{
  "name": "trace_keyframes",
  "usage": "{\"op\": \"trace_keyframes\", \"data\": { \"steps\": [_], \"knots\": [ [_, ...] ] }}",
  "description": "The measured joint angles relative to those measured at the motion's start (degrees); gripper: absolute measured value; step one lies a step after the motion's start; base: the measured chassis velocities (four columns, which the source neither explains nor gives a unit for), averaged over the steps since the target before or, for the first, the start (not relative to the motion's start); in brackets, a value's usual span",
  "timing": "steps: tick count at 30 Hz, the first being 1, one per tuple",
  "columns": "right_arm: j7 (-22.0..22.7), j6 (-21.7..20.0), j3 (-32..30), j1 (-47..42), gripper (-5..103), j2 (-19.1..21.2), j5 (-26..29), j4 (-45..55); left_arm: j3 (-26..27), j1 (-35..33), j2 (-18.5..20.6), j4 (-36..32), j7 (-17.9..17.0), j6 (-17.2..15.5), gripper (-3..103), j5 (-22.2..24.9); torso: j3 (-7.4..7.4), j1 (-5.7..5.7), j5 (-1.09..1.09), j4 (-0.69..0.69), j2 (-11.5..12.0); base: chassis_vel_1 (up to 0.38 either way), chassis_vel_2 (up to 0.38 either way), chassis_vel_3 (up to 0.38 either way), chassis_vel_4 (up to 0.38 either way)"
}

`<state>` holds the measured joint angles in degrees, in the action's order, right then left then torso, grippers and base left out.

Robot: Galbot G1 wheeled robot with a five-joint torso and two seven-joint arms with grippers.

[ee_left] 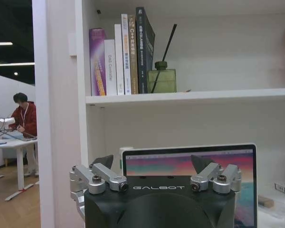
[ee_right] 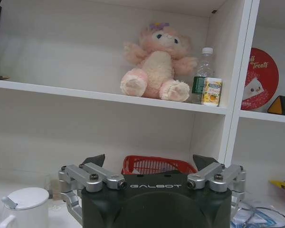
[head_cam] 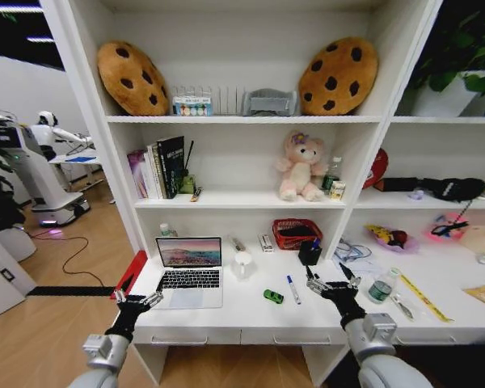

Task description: Organize the objects on the table.

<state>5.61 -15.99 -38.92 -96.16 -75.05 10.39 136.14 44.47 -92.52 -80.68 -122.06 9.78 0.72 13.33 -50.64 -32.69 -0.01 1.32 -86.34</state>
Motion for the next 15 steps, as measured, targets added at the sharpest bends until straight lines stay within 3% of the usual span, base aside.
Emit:
{"op": "trace_keyframes", "data": {
  "steps": [2,3,5,9,11,12,13,14,15],
  "knots": [
    [0.18,0.00,0.00,0.30,100,0.01,-0.13,-0.24,-0.33,2.12,0.31,-0.18,-0.66,-1.84,83,0.00,0.01,0.04,0.00,0.02,-0.01,0.000,0.000,0.000,0.000],
    [0.18,0.00,0.00,0.30,100,0.01,-0.13,-0.24,-0.33,2.12,0.31,-0.18,-0.66,-1.84,83,0.00,0.01,0.04,0.00,0.02,-0.01,0.000,0.000,0.000,0.000],
    [0.22,-0.05,0.18,1.15,100,0.03,-0.02,-0.64,-0.98,3.73,1.45,-1.67,-1.74,-5.66,72,1.36,0.02,0.05,0.01,0.02,-0.03,0.000,0.000,0.000,0.000],
    [0.24,-0.10,0.38,2.97,100,0.39,0.79,-1.71,-1.67,4.66,2.79,-2.11,-2.61,-7.43,61,2.20,0.02,0.05,0.00,0.01,-0.03,0.000,0.000,0.000,0.000],
    [0.24,-0.17,0.48,3.62,100,0.62,1.03,-2.20,-1.84,4.95,3.28,-2.12,-2.89,-7.82,61,2.51,0.01,0.05,0.00,0.01,-0.03,0.000,0.000,0.000,0.000],
    [0.24,-0.33,0.63,4.75,100,1.11,1.27,-2.99,-2.13,5.31,4.16,-2.11,-3.13,-8.27,50,3.13,0.01,0.05,0.01,0.01,-0.03,0.000,0.000,0.000,0.000],
    [0.22,-0.55,0.72,6.24,100,1.85,1.69,-3.78,-2.48,5.65,5.27,-1.99,-3.38,-8.80,50,3.99,0.01,0.04,0.01,0.00,-0.02,0.000,0.000,0.000,0.000],
    [0.19,-1.09,0.73,7.76,100,3.21,2.73,-4.59,-3.76,6.67,7.64,-1.36,-3.81,-9.60,40,5.31,0.01,0.04,0.00,-0.01,-0.02,0.000,0.000,0.000,0.000],
    [0.19,-1.25,0.73,8.15,100,3.67,3.11,-4.79,-4.38,7.12,8.62,-1.18,-3.91,-9.98,40,5.59,0.01,0.03,0.00,0.00,-0.02,0.000,0.000,0.000,0.000]
  ]
}}
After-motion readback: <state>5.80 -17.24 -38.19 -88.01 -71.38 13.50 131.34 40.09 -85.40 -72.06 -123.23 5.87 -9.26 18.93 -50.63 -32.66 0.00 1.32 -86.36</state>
